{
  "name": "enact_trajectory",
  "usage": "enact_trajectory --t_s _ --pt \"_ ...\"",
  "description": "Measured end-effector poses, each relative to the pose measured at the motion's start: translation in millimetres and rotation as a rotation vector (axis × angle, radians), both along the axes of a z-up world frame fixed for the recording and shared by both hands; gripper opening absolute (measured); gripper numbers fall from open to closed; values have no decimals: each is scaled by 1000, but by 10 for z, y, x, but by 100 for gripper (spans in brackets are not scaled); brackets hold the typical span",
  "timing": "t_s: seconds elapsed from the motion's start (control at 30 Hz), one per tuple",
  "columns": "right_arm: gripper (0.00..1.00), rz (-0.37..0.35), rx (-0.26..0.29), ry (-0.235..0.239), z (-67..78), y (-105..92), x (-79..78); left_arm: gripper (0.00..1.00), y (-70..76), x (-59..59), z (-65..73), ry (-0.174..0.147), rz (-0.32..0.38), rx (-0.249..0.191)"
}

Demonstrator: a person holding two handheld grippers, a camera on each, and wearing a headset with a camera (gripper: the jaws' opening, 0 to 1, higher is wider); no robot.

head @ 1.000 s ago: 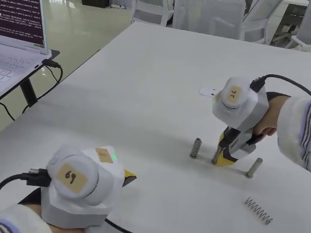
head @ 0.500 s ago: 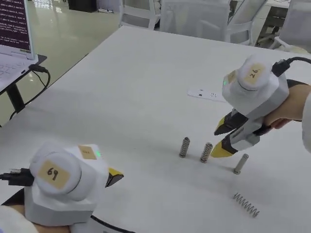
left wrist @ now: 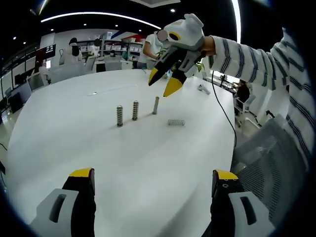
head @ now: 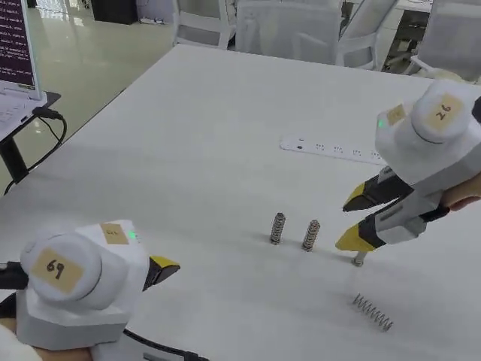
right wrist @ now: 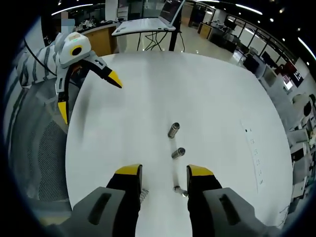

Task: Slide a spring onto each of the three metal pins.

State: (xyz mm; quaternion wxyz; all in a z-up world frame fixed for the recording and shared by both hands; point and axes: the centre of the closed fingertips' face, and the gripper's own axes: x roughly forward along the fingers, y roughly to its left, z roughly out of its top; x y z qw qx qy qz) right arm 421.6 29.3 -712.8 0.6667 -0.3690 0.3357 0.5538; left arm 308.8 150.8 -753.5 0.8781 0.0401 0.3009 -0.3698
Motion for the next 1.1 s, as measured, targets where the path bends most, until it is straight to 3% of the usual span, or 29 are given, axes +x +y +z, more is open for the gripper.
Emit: enact_trajectory --t_s 0.33,0.47,0.63,0.77,1.1 --pt "36 -82 110 3 111 -107 -170 95 96 44 73 -2 20 -3" --pt "37 -142 157 20 96 -165 -228 95 94 66 110 -35 7 0" --pt "37 -218 241 35 82 -235 -333 95 87 50 110 -29 -2 3" --pt "38 -248 272 27 83 -306 -381 94 79 47 110 -19 3 -4" --pt "43 -314 322 28 -20 -455 -498 91 40 51 136 -34 -20 3"
